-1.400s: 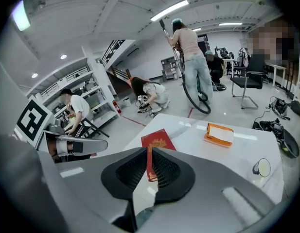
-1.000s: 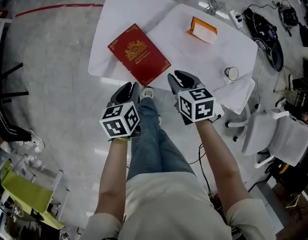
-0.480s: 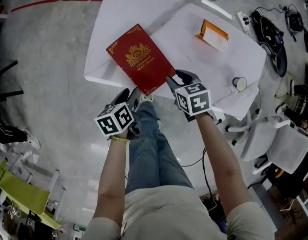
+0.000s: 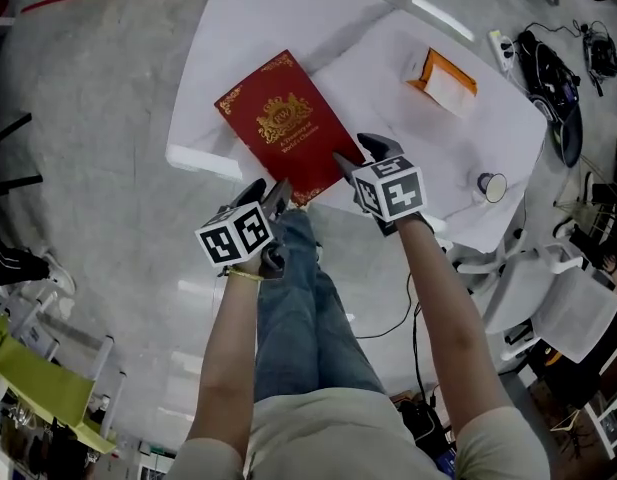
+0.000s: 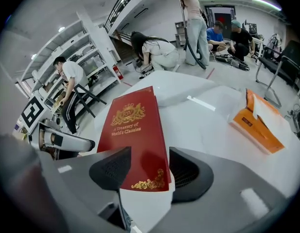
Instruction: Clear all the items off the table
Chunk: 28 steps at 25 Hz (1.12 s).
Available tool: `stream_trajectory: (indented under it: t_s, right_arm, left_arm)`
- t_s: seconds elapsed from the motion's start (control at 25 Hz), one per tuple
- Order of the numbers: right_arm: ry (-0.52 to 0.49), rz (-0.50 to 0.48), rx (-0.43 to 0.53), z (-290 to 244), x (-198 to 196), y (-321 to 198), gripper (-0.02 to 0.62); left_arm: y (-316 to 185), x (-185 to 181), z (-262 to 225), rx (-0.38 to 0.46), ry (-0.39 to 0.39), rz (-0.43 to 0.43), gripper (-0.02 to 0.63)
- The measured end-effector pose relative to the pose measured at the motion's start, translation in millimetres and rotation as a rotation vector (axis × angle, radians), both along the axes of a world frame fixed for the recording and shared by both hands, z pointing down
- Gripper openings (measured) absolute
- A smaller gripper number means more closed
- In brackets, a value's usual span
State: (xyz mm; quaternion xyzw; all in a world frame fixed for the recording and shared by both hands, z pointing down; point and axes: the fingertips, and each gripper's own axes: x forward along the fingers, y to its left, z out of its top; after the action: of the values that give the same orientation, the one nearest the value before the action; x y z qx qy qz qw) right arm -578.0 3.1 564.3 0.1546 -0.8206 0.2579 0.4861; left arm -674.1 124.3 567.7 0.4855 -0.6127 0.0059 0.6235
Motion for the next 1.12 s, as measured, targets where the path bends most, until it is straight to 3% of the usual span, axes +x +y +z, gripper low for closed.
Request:
stream_trajectory:
  t_s: [0.28, 0.72, 0.88, 1.12]
  right_arm:
    - [-0.001, -0.04, -0.032, 20.8, -13.3, -3.4, 0.272]
    - [-0.064, -0.099, -0.142, 31.1, -21.1, 1.7, 0.284]
    - [-0.088, -0.112, -0.168, 27.7, -26.7, 6.7, 0.245]
    - [-0.088, -0.094, -0.156, 26.7, -23.5, 7.2, 0.239]
  left_arm:
    - [-6.3, -1.3, 25.0, -0.023, 0.026, 0.012, 0.281]
    - [-23.8, 7.7, 41.1, 0.021, 0.106, 0.021, 0.321]
    - [-24.8, 4.3, 37.4, 0.046, 0.11, 0.009, 0.328]
    - [-24.0, 5.6, 36.0, 0.045, 0.074, 0.056, 0.313]
